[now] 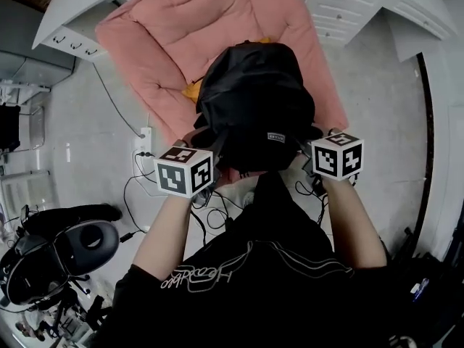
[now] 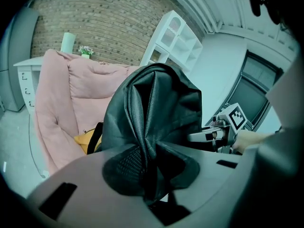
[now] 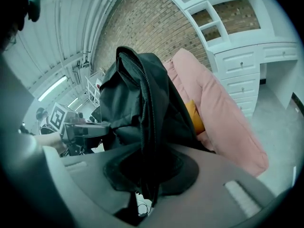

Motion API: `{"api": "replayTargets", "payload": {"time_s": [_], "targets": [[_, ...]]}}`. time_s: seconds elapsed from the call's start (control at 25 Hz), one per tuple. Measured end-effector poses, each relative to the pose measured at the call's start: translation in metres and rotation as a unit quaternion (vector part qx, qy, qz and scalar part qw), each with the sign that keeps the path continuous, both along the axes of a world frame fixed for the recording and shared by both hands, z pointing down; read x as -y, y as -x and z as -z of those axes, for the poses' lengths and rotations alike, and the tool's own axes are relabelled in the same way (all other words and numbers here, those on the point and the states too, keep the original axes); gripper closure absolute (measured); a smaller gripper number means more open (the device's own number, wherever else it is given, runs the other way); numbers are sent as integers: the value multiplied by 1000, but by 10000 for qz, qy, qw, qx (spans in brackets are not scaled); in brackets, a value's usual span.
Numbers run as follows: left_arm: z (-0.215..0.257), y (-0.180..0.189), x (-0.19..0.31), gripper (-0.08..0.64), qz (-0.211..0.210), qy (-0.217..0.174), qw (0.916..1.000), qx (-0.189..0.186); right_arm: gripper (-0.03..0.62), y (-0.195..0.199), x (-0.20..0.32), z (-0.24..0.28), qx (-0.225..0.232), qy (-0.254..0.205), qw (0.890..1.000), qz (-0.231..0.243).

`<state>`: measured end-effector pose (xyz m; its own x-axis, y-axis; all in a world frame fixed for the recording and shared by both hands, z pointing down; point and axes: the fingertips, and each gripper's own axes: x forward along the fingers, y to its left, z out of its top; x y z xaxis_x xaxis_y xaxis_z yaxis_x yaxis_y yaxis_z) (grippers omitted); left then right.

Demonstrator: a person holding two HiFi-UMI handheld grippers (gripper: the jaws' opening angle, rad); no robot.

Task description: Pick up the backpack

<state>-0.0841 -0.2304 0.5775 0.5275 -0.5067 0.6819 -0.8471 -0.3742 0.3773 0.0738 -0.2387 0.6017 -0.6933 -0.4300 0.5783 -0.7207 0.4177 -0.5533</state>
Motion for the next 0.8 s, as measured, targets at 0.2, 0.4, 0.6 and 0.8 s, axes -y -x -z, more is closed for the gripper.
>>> {"api": "replayTargets", "payload": {"time_s": [0.2,0.4,0.6,0.8], "targets": [[44,1,-12,489,-102,-259,9996,-67,536,1,-13,43,91,-133,9999,-50],[88,6,-21,489,-99,-570,9981,-197,535,5,-22,88,166,-494,9986,-104],[125,16,-47,489,-188,-818,9961,-278,535,15,-45,127,152,-810,9966,-52],[160,16,-61,489,-310,-1164,9920,-377,535,15,-57,163,200,-1168,9930,-16]]}}
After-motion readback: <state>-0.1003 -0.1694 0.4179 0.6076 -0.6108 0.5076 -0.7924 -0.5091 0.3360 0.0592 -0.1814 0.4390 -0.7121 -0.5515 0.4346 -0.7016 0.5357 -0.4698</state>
